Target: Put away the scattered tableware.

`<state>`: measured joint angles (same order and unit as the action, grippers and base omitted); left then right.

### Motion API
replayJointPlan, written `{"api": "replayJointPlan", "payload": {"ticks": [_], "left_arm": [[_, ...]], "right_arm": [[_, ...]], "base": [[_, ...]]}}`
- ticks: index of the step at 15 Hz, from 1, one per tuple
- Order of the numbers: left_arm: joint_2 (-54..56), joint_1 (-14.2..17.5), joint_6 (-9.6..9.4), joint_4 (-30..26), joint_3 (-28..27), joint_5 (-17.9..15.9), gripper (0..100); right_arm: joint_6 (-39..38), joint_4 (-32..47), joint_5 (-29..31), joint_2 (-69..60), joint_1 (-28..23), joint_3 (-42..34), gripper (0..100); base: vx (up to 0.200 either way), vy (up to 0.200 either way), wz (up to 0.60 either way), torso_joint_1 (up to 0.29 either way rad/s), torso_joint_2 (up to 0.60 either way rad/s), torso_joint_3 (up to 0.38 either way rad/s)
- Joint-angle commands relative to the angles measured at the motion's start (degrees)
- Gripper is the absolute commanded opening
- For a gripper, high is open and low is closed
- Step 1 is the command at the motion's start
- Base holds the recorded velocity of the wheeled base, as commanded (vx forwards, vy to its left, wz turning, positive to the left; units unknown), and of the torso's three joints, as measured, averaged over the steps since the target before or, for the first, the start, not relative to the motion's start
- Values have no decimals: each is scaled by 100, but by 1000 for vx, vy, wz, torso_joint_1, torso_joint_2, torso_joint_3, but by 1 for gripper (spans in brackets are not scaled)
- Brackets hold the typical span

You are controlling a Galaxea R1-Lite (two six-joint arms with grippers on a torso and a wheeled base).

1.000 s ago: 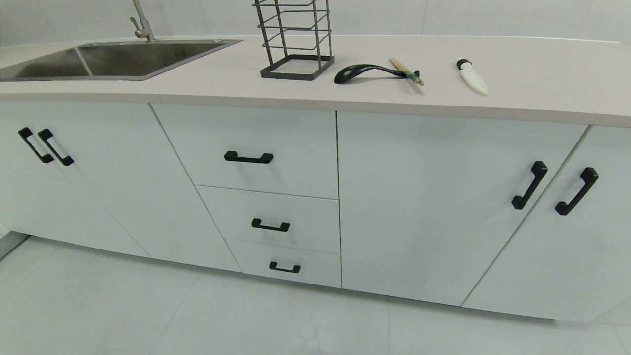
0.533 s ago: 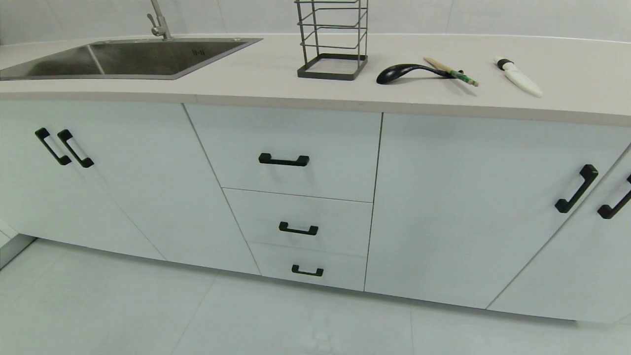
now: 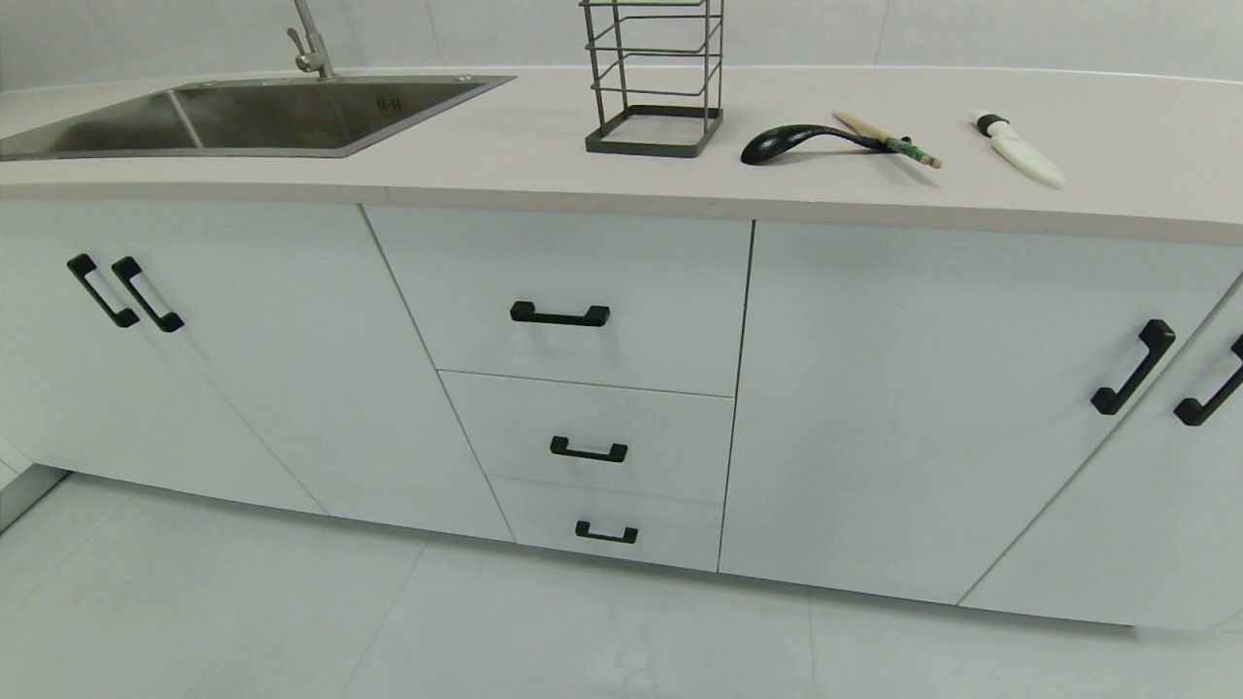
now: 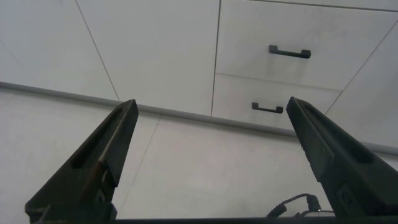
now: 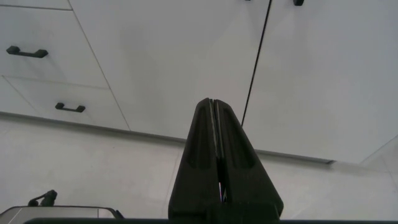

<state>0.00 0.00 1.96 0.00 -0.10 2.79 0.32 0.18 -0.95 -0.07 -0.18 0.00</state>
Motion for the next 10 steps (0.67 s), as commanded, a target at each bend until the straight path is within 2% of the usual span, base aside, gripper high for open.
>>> {"api": "replayJointPlan", "payload": {"ticks": [1,2,6,10], "left_arm": [[0,0,6,0,1,2,100],[0,0,15,9,10,2,100],[0,0,15,18,10,2,100],[0,0,6,9,10,2,100]], "right_arm": [[3,-1,-2,7,1,0,0],[3,-1,-2,7,1,0,0],[3,-1,-2,7,1,0,0],[-5,-1,7,7,1,0,0]], "base": [[0,0,0,0,0,0],[0,0,0,0,0,0],[200,0,0,4,2,2],[0,0,0,0,0,0]]}}
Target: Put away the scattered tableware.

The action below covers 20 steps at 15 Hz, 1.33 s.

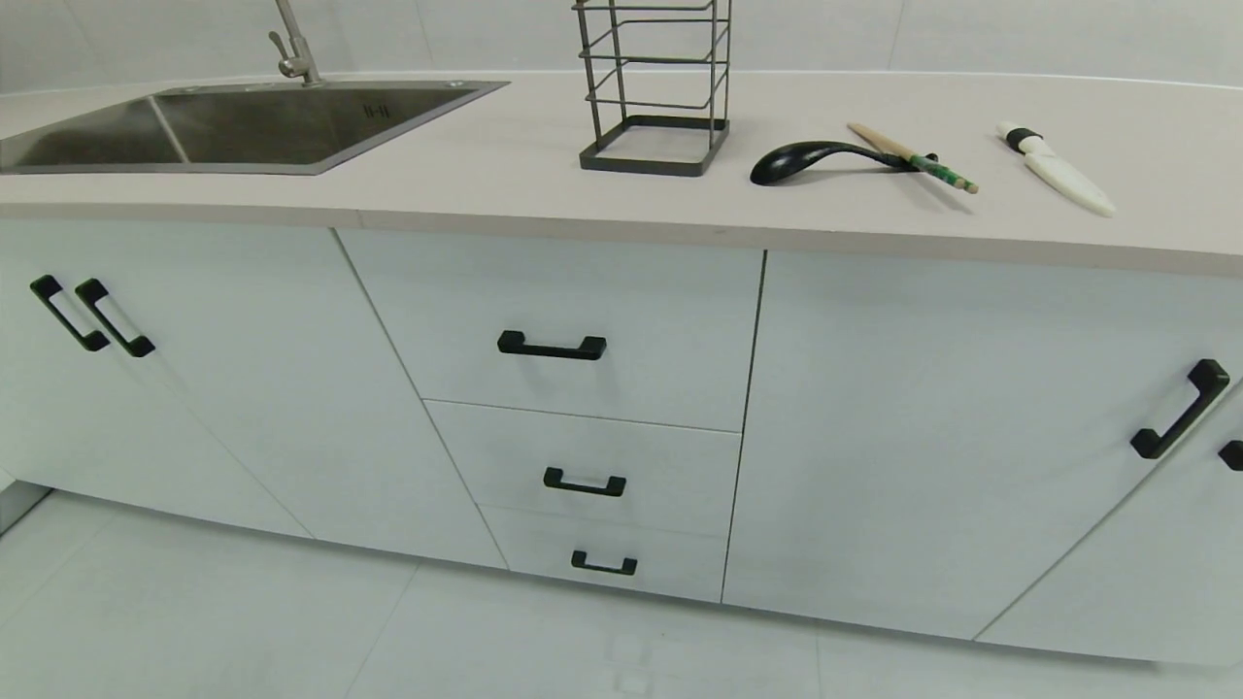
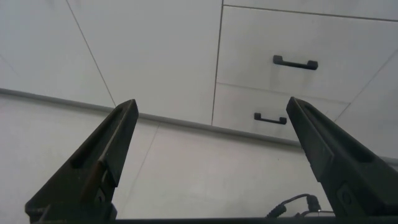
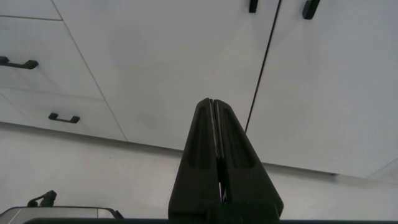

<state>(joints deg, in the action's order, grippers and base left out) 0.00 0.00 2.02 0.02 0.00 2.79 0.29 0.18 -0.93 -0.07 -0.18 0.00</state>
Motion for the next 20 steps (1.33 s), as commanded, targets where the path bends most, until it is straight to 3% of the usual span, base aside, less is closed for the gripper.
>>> {"api": "replayJointPlan", "payload": {"ticks": [1,5,8,16,17,18,19,20], "left_arm": [[0,0,0,6,0,2,100],[0,0,9,6,0,11,100],[0,0,70,15,0,55,100],[0,0,61,24,0,46,100],[0,0,35,481,-18,20,100],[0,0,-255,1571,-18,-59,100],[0,0,-721,1878,-18,-332,100],[0,0,-1143,1791,-26,-763,100]], "right_arm": [[-3,-1,-4,7,1,0,0],[6,-1,-4,7,1,0,0],[-3,-1,-4,7,-8,0,0],[15,-1,-4,7,1,0,0],[-3,-1,5,7,1,0,0],[-20,-9,22,7,1,0,0],[-29,-9,49,7,1,0,0],[-3,-1,49,7,-8,0,0]], "base": [[0,0,0,0,0,0],[0,0,0,0,0,0],[200,0,0,2,2,2],[0,0,0,0,0,0],[0,0,0,0,0,0],[0,0,0,0,0,0],[0,0,0,0,0,0],[0,0,0,0,0,0]]}}
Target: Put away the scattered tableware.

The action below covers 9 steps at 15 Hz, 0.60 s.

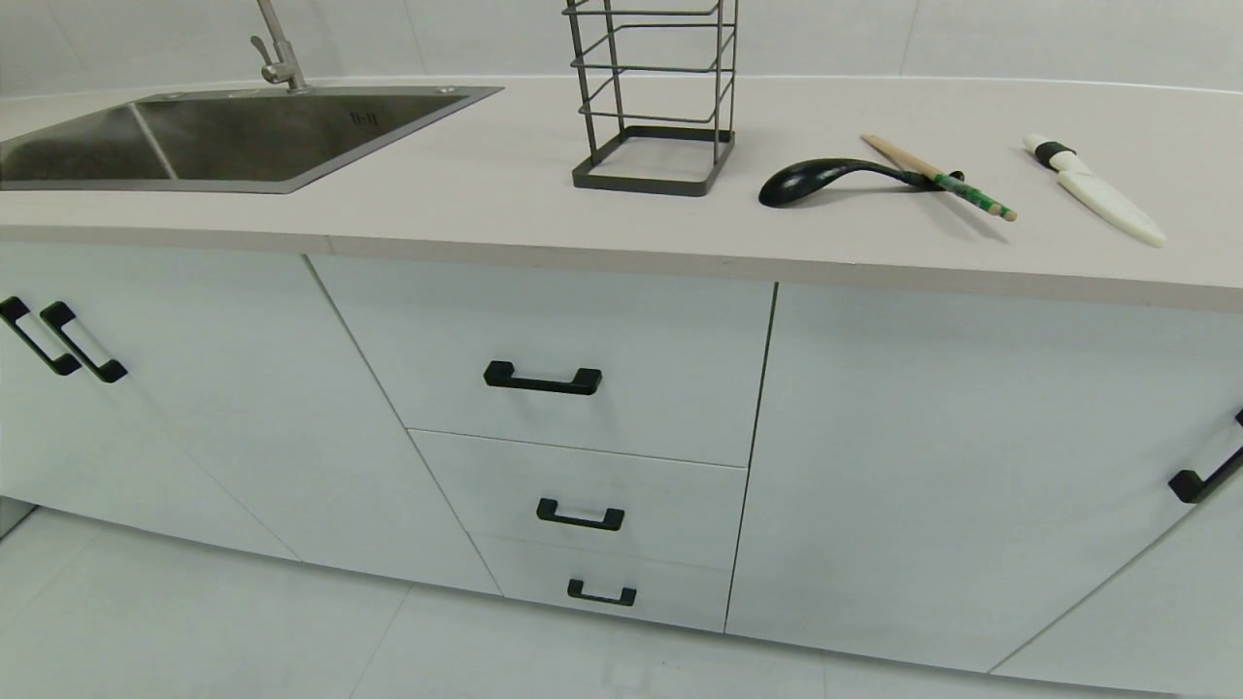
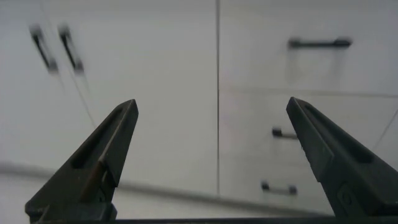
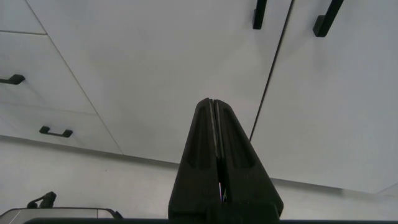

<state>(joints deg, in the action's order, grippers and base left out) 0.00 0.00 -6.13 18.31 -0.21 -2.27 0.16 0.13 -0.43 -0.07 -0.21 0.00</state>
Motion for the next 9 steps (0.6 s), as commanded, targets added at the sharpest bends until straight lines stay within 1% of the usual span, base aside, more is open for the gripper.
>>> {"api": "replayJointPlan", "payload": {"ticks": [1,2,3,4,5,6,7,8,9], "left_arm": [[-18,0,-626,-302,-50,-608,100],[-18,0,-758,-442,-102,-687,100],[-220,-18,-1364,-1269,-533,-1004,100],[-396,-18,-1751,-1699,-762,-1311,100],[-642,-26,-2182,-1972,-920,-1593,100],[-905,-26,-2771,-2060,-1052,-1707,100],[-1248,-26,-3324,-2068,-1236,-1742,100],[-1547,-26,-3562,-2068,-1429,-1751,100],[-1828,-26,-3623,-2068,-1684,-1760,100]], "right_arm": [[19,4,-1,7,3,0,0],[19,4,-10,7,3,0,0],[2,-5,-1,7,3,0,0],[11,-5,-10,7,3,0,0],[2,-5,-10,7,3,0,0],[2,-5,-10,7,3,0,0],[2,-5,-10,7,3,0,0],[2,-5,-10,7,3,0,0],[2,-5,-10,7,3,0,0]], "base": [[0,0,0,0,0,0],[0,0,0,0,0,0],[0,0,0,0,0,0],[0,0,0,0,0,0],[0,0,0,0,0,0],[0,0,0,0,0,0],[0,0,0,0,0,0],[0,0,0,0,0,0],[0,0,0,0,0,0]]}}
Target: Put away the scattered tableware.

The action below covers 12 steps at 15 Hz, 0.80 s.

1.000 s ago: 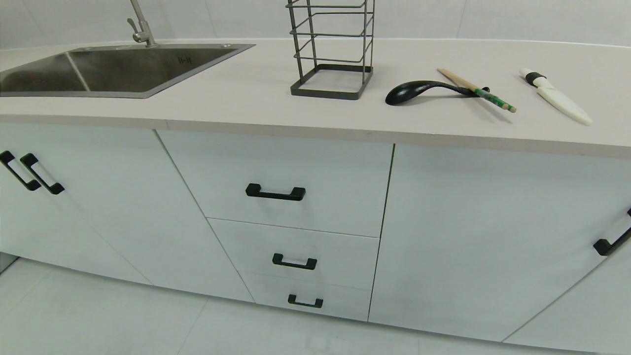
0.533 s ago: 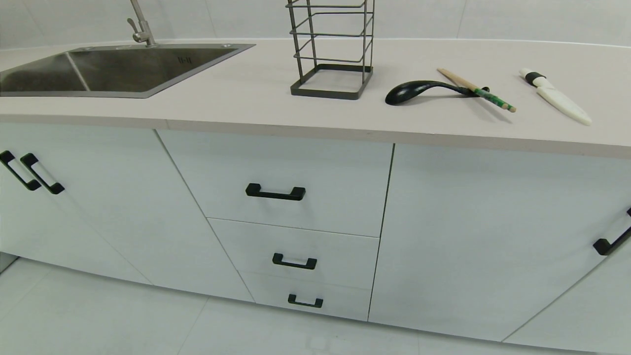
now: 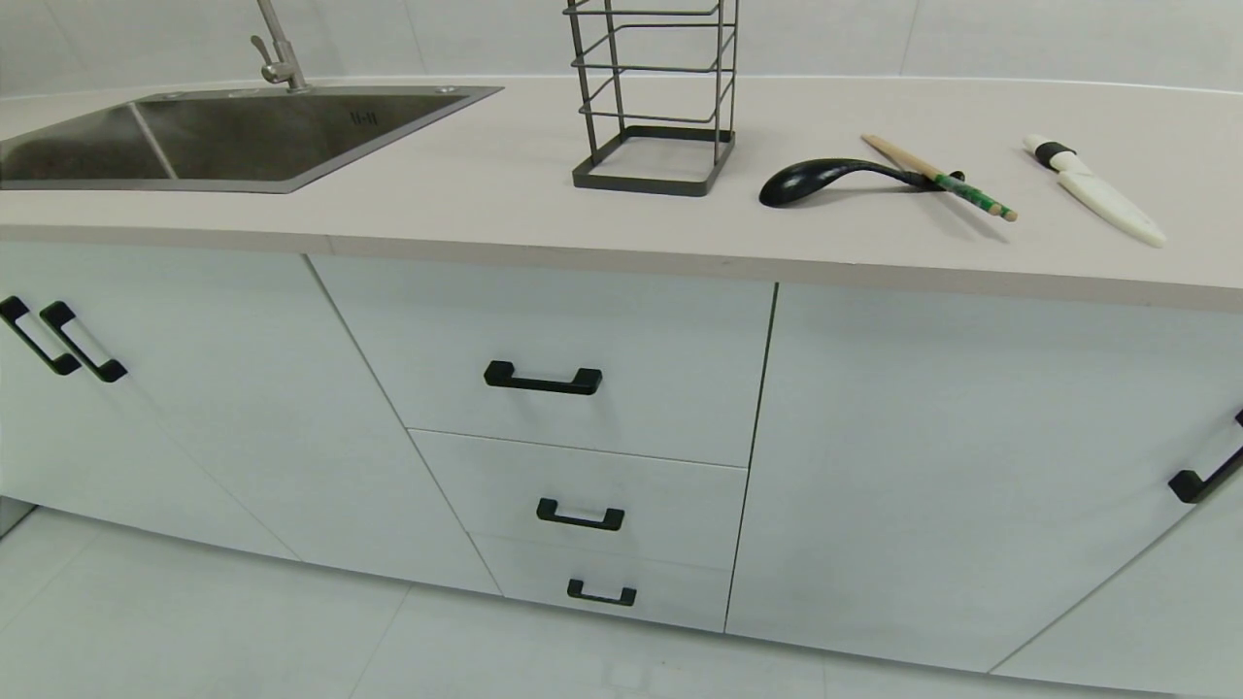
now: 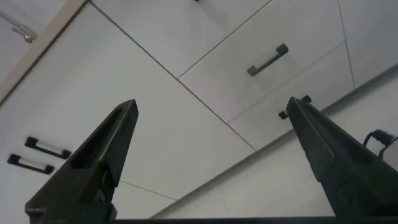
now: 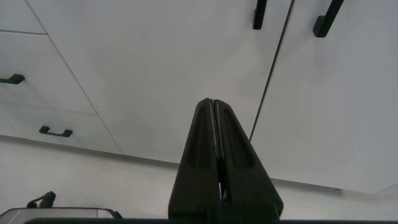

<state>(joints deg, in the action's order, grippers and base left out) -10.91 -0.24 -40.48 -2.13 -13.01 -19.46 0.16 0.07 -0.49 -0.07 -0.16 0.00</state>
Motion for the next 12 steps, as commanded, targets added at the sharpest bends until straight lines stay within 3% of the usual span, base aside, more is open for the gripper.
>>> {"api": "replayJointPlan", "payload": {"ticks": [1,2,4,5,6,8,9,12], "left_arm": [[-1018,-2,-205,-33,-642,-67,100],[-1344,-2,-232,-33,-809,-111,100],[-1792,-116,-654,-33,-861,-199,100],[-2196,-292,-1304,-33,-861,-216,100],[-2372,-354,-1533,-33,-861,-208,100],[-3013,-529,-2192,-24,-870,-129,100],[-3374,-714,-2341,-24,-870,-41,100],[-4376,-2067,-2745,-6,-993,460,100]], "right_arm": [[2,1,-4,7,-2,0,0],[2,1,-4,7,-2,0,0],[2,1,-4,7,-2,0,0],[2,1,-4,7,-2,0,0],[2,1,-4,7,-2,0,0],[2,1,-4,7,-2,0,0],[2,1,-4,7,-2,0,0],[2,1,-4,7,7,0,0]], "base": [[0,0,0,0,0,0],[0,0,0,0,0,0],[0,0,0,0,0,0],[0,0,0,0,0,0],[0,0,0,0,0,0],[0,0,0,0,0,0],[0,0,0,0,0,0],[0,0,0,0,0,0]]}}
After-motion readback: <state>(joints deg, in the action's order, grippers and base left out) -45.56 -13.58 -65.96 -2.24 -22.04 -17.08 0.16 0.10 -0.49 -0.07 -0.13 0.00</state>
